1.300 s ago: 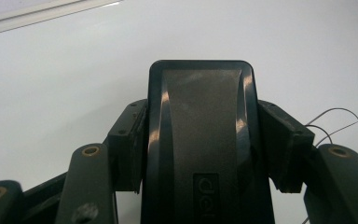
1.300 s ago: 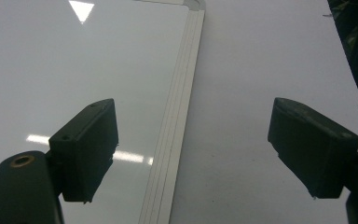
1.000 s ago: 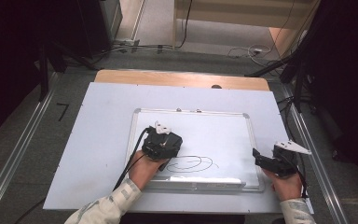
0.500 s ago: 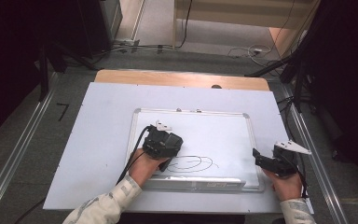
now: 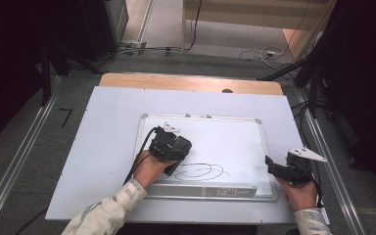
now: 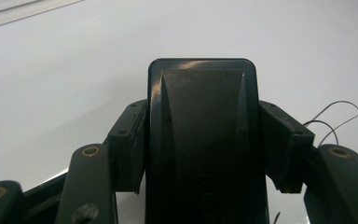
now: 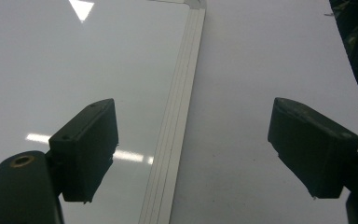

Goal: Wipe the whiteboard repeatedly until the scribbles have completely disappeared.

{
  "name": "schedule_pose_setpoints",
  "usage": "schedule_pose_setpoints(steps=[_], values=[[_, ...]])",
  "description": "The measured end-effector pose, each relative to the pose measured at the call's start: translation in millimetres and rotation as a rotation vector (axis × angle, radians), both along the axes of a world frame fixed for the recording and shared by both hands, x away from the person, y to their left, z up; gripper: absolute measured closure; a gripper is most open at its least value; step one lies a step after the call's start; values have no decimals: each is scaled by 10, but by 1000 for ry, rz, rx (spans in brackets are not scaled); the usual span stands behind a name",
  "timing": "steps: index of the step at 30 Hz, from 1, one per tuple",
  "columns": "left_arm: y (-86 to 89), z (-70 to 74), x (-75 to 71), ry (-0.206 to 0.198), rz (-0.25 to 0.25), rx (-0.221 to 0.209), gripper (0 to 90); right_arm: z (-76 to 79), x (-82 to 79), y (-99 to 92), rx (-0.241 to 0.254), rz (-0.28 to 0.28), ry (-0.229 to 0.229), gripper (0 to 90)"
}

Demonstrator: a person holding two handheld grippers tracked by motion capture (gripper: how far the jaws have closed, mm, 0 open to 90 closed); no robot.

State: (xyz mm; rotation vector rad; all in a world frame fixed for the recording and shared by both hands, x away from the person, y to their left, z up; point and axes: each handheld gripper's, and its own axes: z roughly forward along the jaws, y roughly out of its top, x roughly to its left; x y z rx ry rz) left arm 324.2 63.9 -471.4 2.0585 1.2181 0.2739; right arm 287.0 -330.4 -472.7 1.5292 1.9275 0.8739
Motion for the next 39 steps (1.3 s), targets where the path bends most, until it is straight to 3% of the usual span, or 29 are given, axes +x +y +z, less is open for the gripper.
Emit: schedule_pose_setpoints(steps=[6,10,15,24,30,39], values=[[-47,-16,-2,-11,-7,34,408,-1,0,-2,1,0,1,147],[-118,-32,-61,10,-6,107,407,-2,2,-4,0,0,0,147],[-205,-54,-120,3,-4,186,407,-1,0,0,0,0,0,147],[-205,-65,-154,-4,22,175,406,1,-2,-1,-1,0,-2,147],[-240,-89,-204,-47,5,218,406,0,-1,4,-4,0,-1,147],[-241,-89,-206,-41,0,205,408,0,4,8,-6,2,-2,147]])
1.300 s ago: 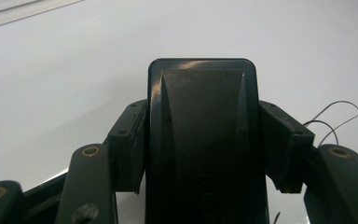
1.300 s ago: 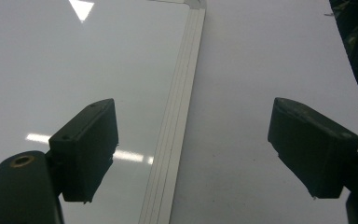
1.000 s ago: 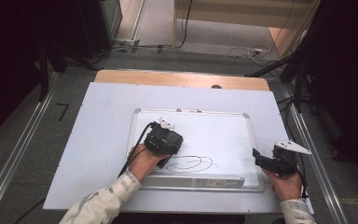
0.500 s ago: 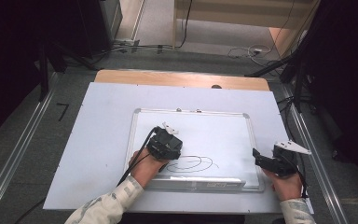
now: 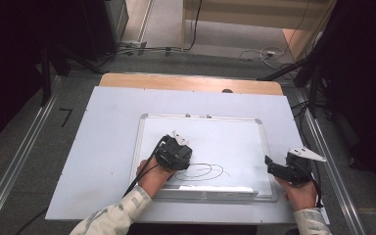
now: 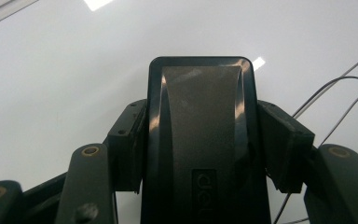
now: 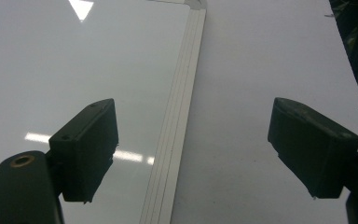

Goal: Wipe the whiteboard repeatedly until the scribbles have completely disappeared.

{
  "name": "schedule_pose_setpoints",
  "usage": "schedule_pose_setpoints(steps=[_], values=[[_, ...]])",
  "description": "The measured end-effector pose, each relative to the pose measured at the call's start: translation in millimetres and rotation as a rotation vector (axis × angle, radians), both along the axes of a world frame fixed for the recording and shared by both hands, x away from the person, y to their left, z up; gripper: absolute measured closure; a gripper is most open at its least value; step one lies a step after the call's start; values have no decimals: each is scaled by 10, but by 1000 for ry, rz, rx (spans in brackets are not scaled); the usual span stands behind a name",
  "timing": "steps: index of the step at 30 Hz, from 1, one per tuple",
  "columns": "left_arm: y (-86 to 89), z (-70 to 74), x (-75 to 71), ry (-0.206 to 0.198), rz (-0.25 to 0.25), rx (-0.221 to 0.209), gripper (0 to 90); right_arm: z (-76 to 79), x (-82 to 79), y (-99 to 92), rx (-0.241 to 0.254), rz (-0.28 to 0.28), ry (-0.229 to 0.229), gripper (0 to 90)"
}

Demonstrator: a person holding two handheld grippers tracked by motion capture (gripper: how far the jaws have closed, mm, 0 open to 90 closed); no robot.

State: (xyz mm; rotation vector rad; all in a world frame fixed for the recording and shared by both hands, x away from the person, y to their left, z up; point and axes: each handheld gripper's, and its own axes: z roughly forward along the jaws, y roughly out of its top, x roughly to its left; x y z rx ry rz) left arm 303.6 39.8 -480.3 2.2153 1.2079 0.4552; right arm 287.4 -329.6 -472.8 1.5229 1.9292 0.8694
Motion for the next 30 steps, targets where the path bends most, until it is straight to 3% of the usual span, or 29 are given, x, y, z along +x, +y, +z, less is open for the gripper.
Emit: schedule_pose_setpoints(steps=[4,20,30], values=[[-54,14,-11,17,-2,11,408,0,2,3,-1,1,-1,147],[-146,11,-5,22,-19,3,409,-2,9,19,-3,3,0,147],[-310,6,-9,18,-46,2,409,0,9,17,-1,2,0,147]])
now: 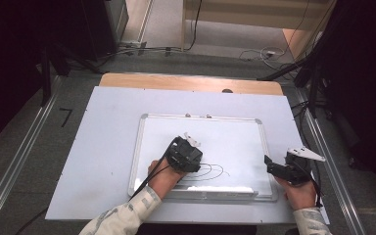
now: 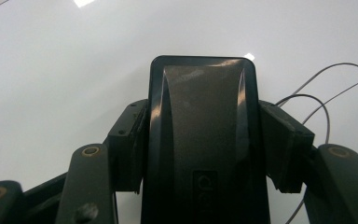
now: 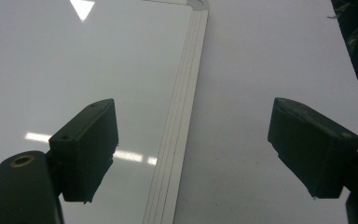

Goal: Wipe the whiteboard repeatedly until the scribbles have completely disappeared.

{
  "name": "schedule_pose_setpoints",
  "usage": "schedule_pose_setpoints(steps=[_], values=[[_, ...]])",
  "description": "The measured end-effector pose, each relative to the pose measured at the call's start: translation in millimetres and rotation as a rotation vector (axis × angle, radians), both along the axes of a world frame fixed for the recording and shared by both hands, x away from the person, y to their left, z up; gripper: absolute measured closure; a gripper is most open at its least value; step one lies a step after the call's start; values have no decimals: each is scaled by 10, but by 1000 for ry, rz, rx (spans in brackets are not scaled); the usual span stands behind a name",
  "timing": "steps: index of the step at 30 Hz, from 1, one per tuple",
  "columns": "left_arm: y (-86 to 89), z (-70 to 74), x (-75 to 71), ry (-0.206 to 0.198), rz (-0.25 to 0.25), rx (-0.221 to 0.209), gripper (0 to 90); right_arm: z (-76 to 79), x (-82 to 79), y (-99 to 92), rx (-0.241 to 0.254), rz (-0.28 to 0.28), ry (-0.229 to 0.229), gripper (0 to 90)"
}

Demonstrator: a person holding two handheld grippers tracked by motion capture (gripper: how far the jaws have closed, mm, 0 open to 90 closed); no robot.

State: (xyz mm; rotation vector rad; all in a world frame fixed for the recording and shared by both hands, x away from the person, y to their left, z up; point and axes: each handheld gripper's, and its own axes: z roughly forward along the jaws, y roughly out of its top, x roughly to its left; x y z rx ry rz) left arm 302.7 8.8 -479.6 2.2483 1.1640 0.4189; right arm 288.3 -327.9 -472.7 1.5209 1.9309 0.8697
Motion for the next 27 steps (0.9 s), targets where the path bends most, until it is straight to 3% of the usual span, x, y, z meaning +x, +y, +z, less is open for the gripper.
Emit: schedule_pose_setpoints(steps=[12,27], values=[[-138,-2,12,1,-18,-1,409,2,1,5,1,2,-2,147],[-433,-4,84,2,-57,-4,409,3,3,6,3,7,-3,147]])
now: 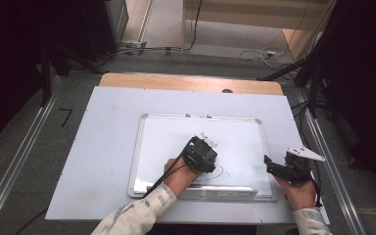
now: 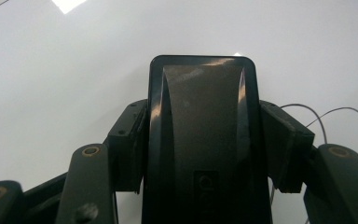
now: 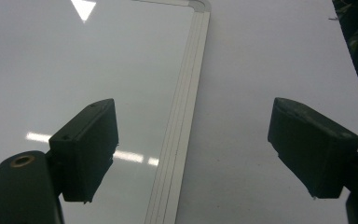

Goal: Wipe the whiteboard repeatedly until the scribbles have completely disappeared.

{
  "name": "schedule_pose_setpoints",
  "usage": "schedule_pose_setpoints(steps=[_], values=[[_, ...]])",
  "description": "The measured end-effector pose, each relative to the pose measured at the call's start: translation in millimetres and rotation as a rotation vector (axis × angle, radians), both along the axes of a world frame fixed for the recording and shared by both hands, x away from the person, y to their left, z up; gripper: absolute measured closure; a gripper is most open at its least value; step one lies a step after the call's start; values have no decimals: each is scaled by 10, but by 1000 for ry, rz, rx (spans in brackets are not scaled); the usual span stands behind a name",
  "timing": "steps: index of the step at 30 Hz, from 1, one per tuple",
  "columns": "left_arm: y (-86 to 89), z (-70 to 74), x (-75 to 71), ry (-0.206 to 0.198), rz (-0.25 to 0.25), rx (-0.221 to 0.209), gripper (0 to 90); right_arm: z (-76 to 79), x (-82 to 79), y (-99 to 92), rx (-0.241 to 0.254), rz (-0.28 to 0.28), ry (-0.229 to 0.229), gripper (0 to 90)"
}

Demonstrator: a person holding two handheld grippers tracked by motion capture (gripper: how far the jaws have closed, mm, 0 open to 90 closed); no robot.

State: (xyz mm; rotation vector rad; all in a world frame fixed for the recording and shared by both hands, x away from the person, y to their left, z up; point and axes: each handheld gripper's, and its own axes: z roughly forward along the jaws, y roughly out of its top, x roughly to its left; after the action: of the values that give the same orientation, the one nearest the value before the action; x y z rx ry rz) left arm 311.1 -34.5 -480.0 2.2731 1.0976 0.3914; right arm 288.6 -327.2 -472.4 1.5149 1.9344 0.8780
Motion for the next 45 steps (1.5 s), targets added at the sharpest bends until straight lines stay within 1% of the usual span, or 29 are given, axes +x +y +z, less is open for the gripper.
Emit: schedule_pose_setpoints(steps=[2,6,10,13,16,20,23,26,29,31,34,40,45], values=[[-27,2,6,3,-2,0,409,0,0,-2,-1,0,0,147],[-63,0,7,-3,-8,4,409,1,0,-5,-1,-1,0,147],[-44,-9,1,-11,-17,-4,409,3,-5,-10,-1,1,-1,147],[-7,-20,-14,-17,-13,-12,409,3,-15,-24,2,-2,-3,147],[15,-18,-21,-15,-19,-6,409,0,-26,-51,2,-9,0,147],[89,-20,-36,-14,-21,-3,409,5,-44,-60,1,-16,-2,147],[182,-18,-47,-10,-15,-1,409,4,-44,-57,-1,-19,-1,147],[301,-21,-66,-10,0,-4,409,-1,-38,-51,-2,-17,1,147],[434,-19,-87,-5,12,3,409,0,-36,-49,-2,-17,2,147],[519,-18,-108,-1,29,3,409,-2,-33,-47,-3,-17,3,147],[570,-17,-116,-1,33,8,409,-2,-33,-42,-5,-15,1,147],[585,-14,-107,5,29,8,409,-3,-33,-44,-5,-15,2,147],[680,-13,-85,5,56,12,409,-4,-32,-46,-5,-14,2,147]])
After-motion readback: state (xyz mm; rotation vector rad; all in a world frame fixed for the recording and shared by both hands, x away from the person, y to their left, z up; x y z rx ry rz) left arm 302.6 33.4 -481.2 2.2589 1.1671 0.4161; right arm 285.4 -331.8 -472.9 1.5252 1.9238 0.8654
